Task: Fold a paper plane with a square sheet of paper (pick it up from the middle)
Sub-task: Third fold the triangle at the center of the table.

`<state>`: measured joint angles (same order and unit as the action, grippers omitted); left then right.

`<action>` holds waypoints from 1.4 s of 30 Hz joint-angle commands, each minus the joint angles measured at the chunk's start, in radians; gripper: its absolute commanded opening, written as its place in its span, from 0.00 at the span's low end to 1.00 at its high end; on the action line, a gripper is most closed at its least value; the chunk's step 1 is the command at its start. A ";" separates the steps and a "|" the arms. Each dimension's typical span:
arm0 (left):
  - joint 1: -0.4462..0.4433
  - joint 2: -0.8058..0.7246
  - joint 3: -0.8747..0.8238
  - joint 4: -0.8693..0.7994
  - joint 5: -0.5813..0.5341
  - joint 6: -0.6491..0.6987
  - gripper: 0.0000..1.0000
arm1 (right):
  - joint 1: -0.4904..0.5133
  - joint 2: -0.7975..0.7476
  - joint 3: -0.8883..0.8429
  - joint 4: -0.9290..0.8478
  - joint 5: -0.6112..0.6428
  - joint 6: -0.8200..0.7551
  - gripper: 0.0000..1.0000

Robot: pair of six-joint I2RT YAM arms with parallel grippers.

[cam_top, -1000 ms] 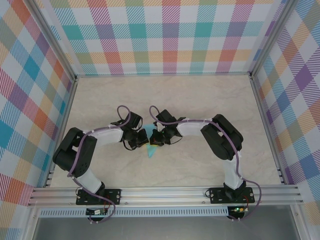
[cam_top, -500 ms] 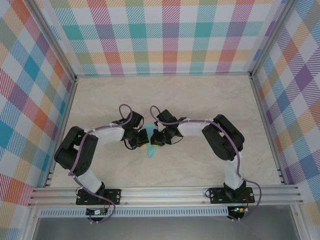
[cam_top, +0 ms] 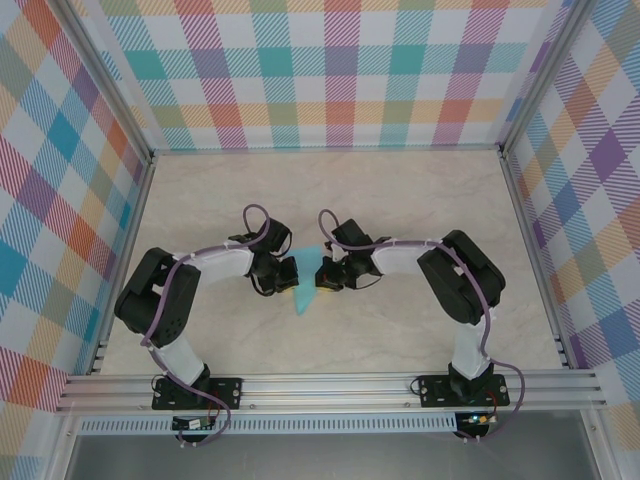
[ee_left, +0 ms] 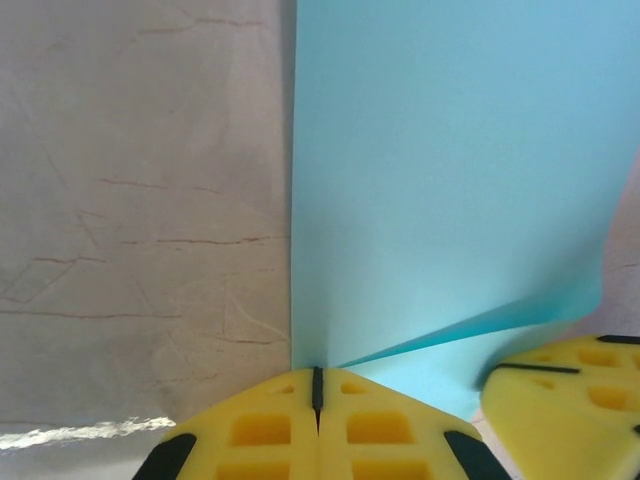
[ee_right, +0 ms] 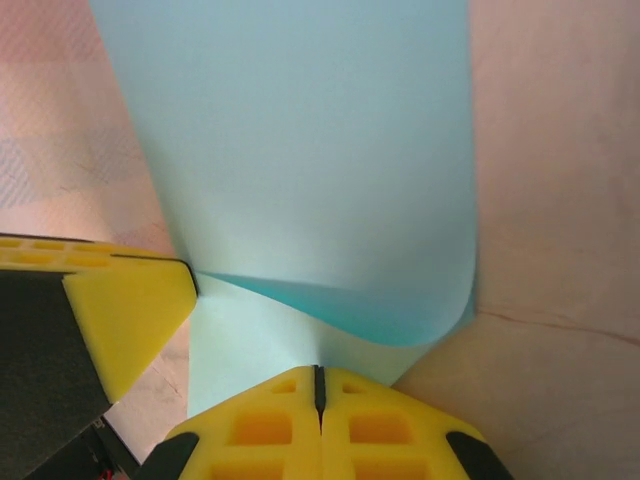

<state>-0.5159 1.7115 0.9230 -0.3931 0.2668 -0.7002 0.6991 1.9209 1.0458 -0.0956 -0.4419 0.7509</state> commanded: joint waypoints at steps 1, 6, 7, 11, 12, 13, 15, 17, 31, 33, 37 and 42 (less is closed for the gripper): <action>-0.013 0.088 -0.048 -0.111 -0.141 0.025 0.00 | -0.006 -0.030 0.021 -0.007 0.001 -0.005 0.01; -0.016 0.090 -0.034 -0.112 -0.147 0.030 0.00 | -0.001 0.030 0.072 -0.006 -0.029 -0.008 0.01; -0.016 0.092 -0.032 -0.113 -0.147 0.031 0.00 | -0.001 0.041 0.081 -0.011 -0.027 -0.009 0.01; -0.018 0.098 -0.028 -0.118 -0.149 0.035 0.00 | -0.006 0.056 0.089 -0.041 0.009 -0.021 0.00; -0.018 0.100 -0.027 -0.119 -0.150 0.036 0.00 | -0.011 0.056 0.085 -0.048 0.019 -0.022 0.00; -0.018 0.101 -0.028 -0.119 -0.150 0.036 0.00 | -0.018 0.056 0.080 -0.048 0.023 -0.026 0.00; -0.018 0.104 -0.030 -0.121 -0.152 0.036 0.00 | -0.030 0.055 0.065 -0.053 0.036 -0.035 0.00; -0.018 0.105 -0.029 -0.124 -0.155 0.037 0.00 | -0.043 0.052 0.048 -0.066 0.052 -0.049 0.00; -0.018 0.094 0.005 -0.084 -0.166 0.104 0.00 | -0.126 -0.122 -0.016 -0.054 0.082 -0.039 0.00; -0.017 0.092 0.030 -0.084 -0.185 0.133 0.00 | -0.094 -0.115 -0.001 -0.051 0.074 -0.035 0.00; -0.016 0.092 0.076 -0.062 -0.178 0.186 0.00 | -0.030 -0.073 0.033 -0.015 0.044 -0.011 0.00; -0.016 0.092 0.097 -0.052 -0.155 0.205 0.00 | 0.000 0.007 0.070 0.021 0.003 0.020 0.00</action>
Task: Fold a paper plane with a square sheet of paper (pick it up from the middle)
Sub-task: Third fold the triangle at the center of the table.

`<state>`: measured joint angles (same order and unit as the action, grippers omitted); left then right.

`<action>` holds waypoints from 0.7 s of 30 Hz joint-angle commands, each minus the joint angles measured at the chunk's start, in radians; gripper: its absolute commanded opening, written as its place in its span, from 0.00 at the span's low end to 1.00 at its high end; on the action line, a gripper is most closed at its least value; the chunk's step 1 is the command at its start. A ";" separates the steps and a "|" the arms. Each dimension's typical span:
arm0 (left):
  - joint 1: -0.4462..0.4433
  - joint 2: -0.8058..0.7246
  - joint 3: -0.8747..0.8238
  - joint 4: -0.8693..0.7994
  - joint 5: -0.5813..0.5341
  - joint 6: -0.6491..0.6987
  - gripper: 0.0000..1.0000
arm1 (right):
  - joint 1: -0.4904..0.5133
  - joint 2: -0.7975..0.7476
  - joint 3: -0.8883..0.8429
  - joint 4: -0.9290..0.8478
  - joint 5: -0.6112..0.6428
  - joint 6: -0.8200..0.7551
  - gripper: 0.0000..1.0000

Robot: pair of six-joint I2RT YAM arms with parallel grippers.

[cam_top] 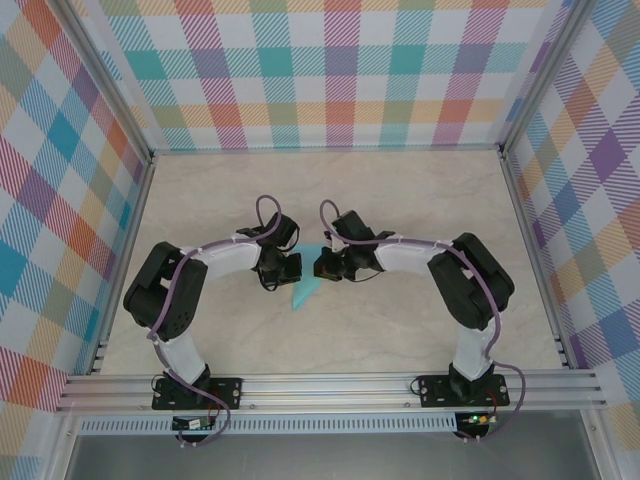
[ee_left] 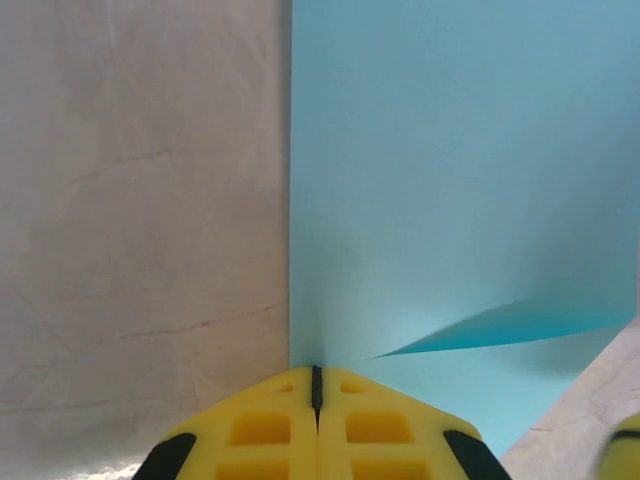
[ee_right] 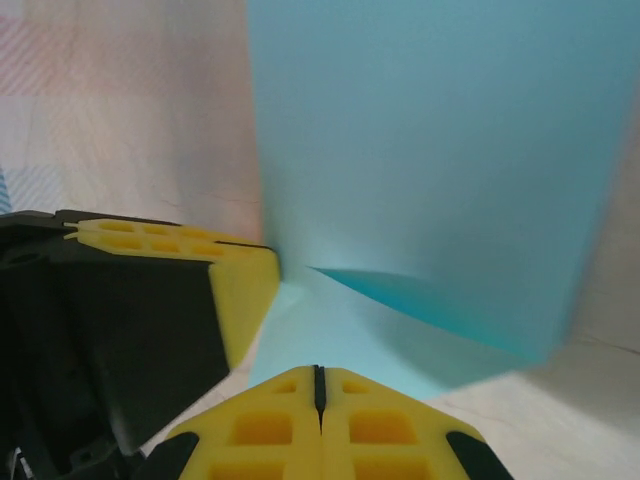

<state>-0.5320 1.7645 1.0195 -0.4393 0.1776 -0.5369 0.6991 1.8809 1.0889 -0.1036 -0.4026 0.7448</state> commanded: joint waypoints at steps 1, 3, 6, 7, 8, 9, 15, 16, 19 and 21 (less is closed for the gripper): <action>0.000 0.037 0.000 -0.004 -0.062 0.041 0.00 | 0.002 0.060 0.032 0.027 -0.041 0.028 0.00; 0.000 0.029 -0.005 0.000 -0.055 0.039 0.00 | 0.002 0.078 0.031 0.032 -0.047 0.032 0.00; 0.000 0.014 -0.012 0.002 -0.049 0.031 0.00 | 0.002 0.091 0.023 0.020 -0.039 0.027 0.00; 0.000 0.007 -0.012 0.004 -0.044 0.028 0.00 | 0.002 0.094 0.021 0.009 -0.031 0.023 0.00; 0.000 0.000 -0.012 0.005 -0.039 0.024 0.00 | 0.002 0.098 0.019 0.001 -0.024 0.019 0.00; -0.001 -0.008 -0.011 0.009 -0.032 0.019 0.00 | 0.002 0.101 0.015 -0.006 -0.018 0.015 0.00; -0.003 -0.108 -0.017 0.037 0.024 -0.046 0.01 | 0.002 0.113 -0.006 -0.031 0.023 0.014 0.00; -0.005 -0.132 -0.029 0.049 0.034 -0.064 0.03 | 0.002 0.115 -0.008 -0.030 0.026 0.016 0.00; -0.015 -0.194 -0.082 0.092 0.059 -0.132 0.11 | 0.002 0.119 -0.009 -0.035 0.030 0.019 0.00; -0.026 -0.223 -0.124 0.134 0.078 -0.183 0.13 | 0.002 0.122 -0.011 -0.034 0.030 0.020 0.00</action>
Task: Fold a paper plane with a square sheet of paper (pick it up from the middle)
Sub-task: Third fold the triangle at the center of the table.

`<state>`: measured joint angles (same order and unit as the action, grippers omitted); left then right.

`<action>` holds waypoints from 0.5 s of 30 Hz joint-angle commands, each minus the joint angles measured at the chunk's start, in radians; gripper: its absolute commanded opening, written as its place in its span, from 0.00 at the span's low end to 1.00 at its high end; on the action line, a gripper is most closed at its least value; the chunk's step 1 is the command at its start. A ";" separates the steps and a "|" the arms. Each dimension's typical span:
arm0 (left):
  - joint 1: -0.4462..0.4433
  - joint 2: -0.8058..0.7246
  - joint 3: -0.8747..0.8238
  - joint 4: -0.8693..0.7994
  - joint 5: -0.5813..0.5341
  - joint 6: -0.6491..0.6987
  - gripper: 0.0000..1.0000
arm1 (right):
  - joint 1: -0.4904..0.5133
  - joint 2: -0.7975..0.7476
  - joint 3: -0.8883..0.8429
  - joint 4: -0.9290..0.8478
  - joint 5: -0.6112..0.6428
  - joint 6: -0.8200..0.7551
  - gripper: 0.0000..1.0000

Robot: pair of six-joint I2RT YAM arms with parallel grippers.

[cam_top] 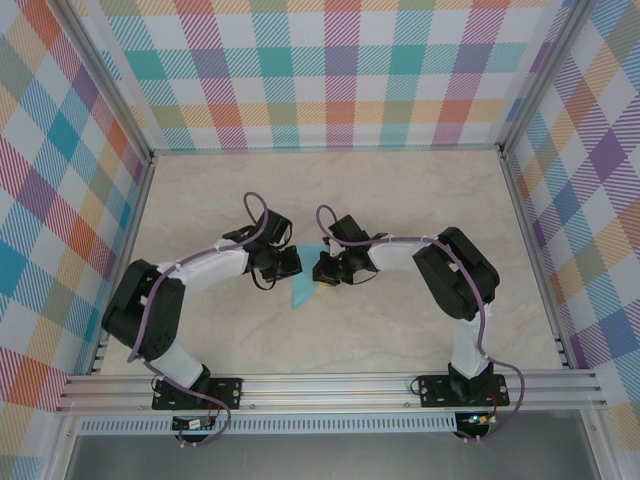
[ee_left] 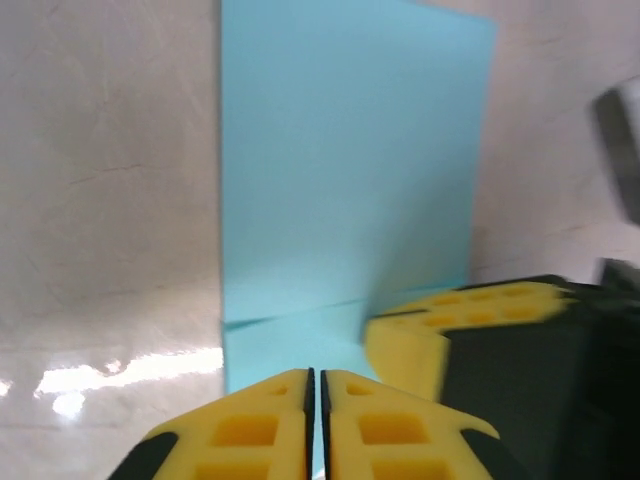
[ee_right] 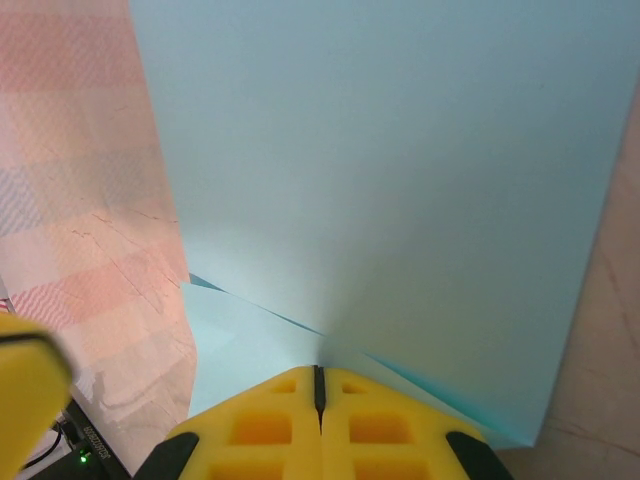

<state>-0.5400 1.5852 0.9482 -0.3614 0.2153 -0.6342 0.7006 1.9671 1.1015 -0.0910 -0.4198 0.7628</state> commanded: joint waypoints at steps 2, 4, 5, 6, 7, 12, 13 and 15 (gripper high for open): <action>-0.030 -0.064 -0.097 0.104 0.058 -0.143 0.14 | 0.000 0.039 -0.022 -0.050 0.047 0.003 0.00; -0.044 -0.079 -0.137 0.147 0.073 -0.185 0.13 | 0.000 0.043 -0.020 -0.053 0.047 0.003 0.00; -0.050 -0.081 -0.148 0.157 0.076 -0.199 0.13 | 0.000 0.043 -0.019 -0.055 0.048 0.003 0.00; -0.056 -0.080 -0.159 0.167 0.080 -0.211 0.12 | 0.000 0.045 -0.019 -0.056 0.047 0.005 0.00; -0.060 -0.075 -0.165 0.171 0.084 -0.218 0.11 | 0.000 0.048 -0.017 -0.056 0.047 0.004 0.00; -0.069 -0.042 -0.177 0.189 0.110 -0.230 0.08 | 0.000 0.053 -0.014 -0.060 0.045 0.004 0.00; -0.070 -0.032 -0.176 0.190 0.116 -0.233 0.08 | 0.000 0.053 -0.014 -0.059 0.044 0.006 0.00; -0.072 -0.020 -0.179 0.192 0.120 -0.236 0.07 | 0.000 0.055 -0.014 -0.061 0.044 0.007 0.00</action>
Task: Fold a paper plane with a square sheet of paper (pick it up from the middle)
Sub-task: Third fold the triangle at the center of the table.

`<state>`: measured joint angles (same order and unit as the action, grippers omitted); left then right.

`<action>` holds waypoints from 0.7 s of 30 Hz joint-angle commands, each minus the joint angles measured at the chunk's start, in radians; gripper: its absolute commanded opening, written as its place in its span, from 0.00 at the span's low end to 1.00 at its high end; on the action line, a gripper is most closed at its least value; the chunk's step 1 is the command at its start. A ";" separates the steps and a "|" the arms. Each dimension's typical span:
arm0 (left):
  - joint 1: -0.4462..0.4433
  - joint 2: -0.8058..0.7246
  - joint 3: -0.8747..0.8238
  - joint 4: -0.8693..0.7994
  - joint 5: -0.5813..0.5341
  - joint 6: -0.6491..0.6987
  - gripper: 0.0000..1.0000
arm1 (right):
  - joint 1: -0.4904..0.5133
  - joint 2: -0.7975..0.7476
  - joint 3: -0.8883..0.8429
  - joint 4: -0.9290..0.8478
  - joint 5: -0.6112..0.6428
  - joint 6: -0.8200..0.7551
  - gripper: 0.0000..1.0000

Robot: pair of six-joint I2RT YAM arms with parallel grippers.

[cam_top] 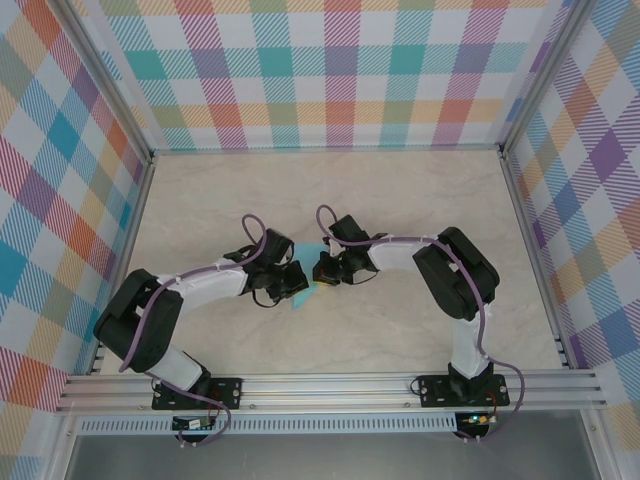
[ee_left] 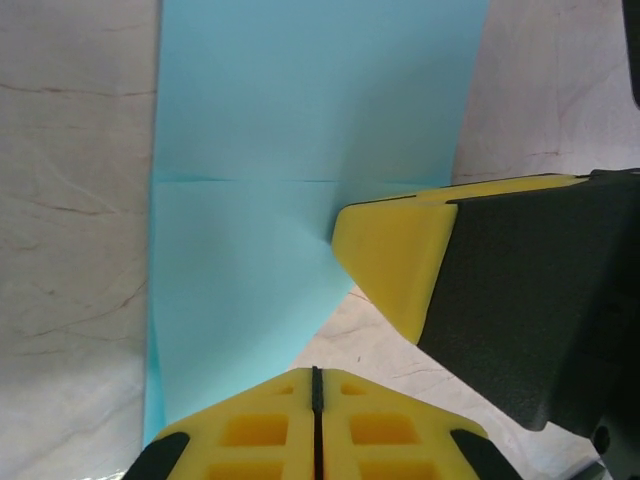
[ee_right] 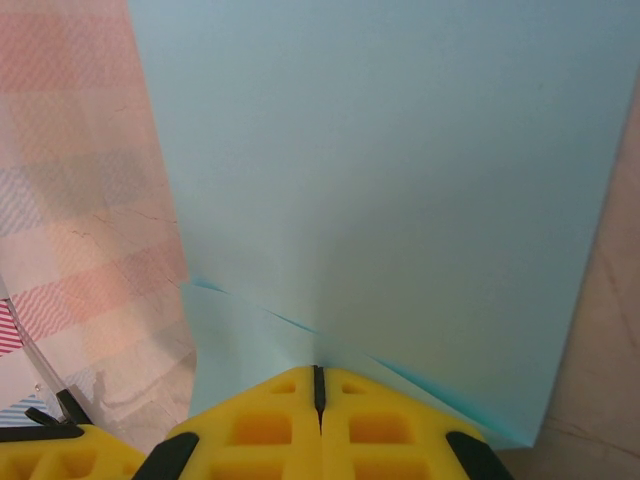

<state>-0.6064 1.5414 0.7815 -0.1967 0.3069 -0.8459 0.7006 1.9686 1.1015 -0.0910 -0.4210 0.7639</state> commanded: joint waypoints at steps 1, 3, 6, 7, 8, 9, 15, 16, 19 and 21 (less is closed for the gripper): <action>-0.006 0.030 -0.014 0.025 0.029 -0.024 0.07 | 0.000 0.053 -0.015 -0.061 0.045 0.007 0.00; -0.007 0.037 -0.017 0.023 0.028 -0.024 0.06 | 0.000 0.053 -0.014 -0.063 0.046 0.006 0.00; -0.007 0.046 -0.025 0.026 0.038 -0.026 0.06 | 0.000 0.055 -0.012 -0.067 0.045 0.004 0.00; -0.009 0.050 -0.029 0.026 0.041 -0.027 0.06 | 0.000 0.056 -0.012 -0.068 0.046 0.004 0.00; -0.010 0.053 -0.031 0.024 0.043 -0.027 0.06 | 0.000 0.056 -0.012 -0.070 0.045 0.005 0.00; -0.011 0.057 -0.037 0.021 0.042 -0.027 0.06 | 0.000 0.056 -0.012 -0.071 0.046 0.003 0.00; -0.011 0.054 -0.053 -0.023 0.011 -0.009 0.05 | 0.000 0.061 -0.012 -0.077 0.047 -0.001 0.00; -0.011 0.053 -0.053 -0.035 0.000 -0.004 0.05 | 0.000 0.062 -0.013 -0.078 0.047 -0.002 0.00; -0.012 0.051 -0.056 -0.058 -0.025 0.009 0.05 | 0.000 0.062 -0.014 -0.083 0.049 -0.003 0.00; -0.010 0.051 -0.060 -0.070 -0.040 0.014 0.04 | 0.000 0.062 -0.014 -0.088 0.052 -0.006 0.00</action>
<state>-0.6083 1.5917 0.7414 -0.1902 0.3126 -0.8539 0.7006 1.9694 1.1015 -0.0937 -0.4210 0.7696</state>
